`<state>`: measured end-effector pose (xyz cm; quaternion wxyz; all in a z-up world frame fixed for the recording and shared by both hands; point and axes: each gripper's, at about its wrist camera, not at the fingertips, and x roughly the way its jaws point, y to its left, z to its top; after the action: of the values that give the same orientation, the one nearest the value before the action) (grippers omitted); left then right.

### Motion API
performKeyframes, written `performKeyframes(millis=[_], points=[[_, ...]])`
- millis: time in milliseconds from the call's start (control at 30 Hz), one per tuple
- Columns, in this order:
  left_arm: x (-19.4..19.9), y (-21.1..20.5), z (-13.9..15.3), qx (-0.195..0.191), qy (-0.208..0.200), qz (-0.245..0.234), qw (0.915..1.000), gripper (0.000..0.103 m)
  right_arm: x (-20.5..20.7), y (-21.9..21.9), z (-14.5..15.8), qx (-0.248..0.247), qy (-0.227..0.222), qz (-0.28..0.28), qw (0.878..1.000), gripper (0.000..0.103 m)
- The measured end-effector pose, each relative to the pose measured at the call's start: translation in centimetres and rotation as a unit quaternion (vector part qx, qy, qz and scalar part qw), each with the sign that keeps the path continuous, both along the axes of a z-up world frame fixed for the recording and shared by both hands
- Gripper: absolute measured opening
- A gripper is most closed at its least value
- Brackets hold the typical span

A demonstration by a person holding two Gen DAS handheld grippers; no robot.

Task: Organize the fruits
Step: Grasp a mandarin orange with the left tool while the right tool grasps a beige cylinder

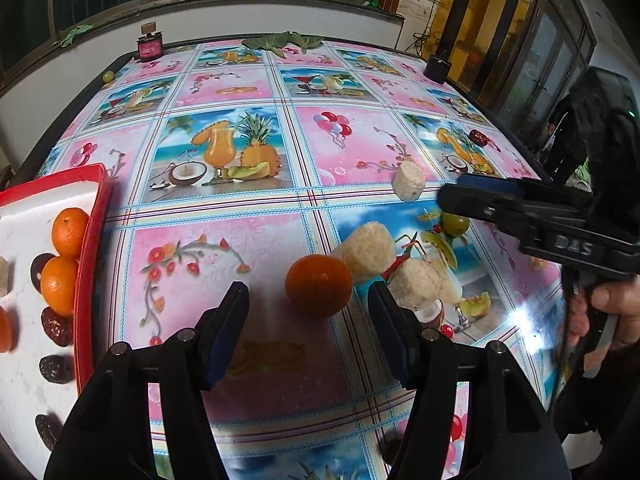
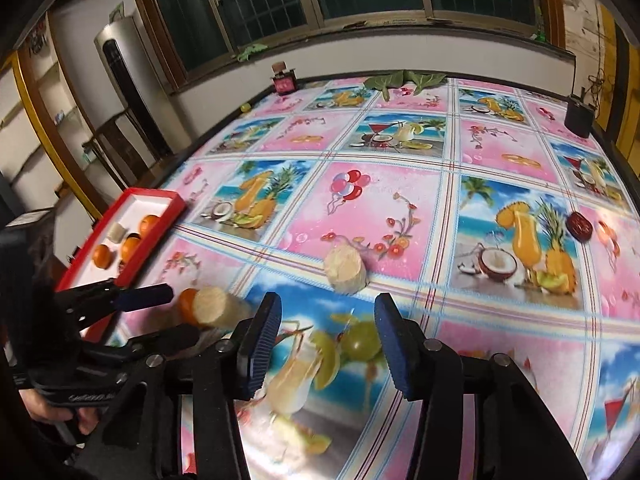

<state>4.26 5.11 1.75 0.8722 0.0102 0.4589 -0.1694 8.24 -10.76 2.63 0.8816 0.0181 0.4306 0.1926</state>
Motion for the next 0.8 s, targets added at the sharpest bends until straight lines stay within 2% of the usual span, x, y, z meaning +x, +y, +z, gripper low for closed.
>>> performKeyframes(millis=[100,367,433,500,567,633,800], points=[[0.3,-0.1,-0.3,0.000,0.004,-0.004,1.0000,0.054,1.1,0.8,-0.7,-0.011,0.006,0.004,1.000,0.049],[0.8,-0.5,-0.7,0.005,0.011,-0.008,0.9999,0.048,3.2,2.1,-2.2,-0.032,0.013,0.001,0.999,0.048],[0.9,-0.6,-0.7,0.006,0.011,-0.008,0.9999,0.046,3.5,2.3,-2.5,-0.036,0.015,-0.001,0.999,0.045],[1.0,-0.6,-0.7,0.004,0.011,-0.011,0.9999,0.037,3.7,2.4,-2.6,-0.042,0.012,-0.002,0.999,0.041],[1.1,-0.9,-0.7,0.004,0.012,-0.014,0.9998,0.032,3.7,2.6,-2.7,-0.049,0.008,-0.003,0.999,0.035],[1.1,-1.2,-0.7,0.010,0.008,-0.014,0.9998,0.032,3.8,2.7,-2.8,-0.054,0.006,-0.002,0.999,0.028],[0.9,-1.1,-0.7,0.006,0.008,-0.010,0.9999,0.032,3.7,2.6,-2.7,-0.050,0.001,-0.004,0.999,0.028]])
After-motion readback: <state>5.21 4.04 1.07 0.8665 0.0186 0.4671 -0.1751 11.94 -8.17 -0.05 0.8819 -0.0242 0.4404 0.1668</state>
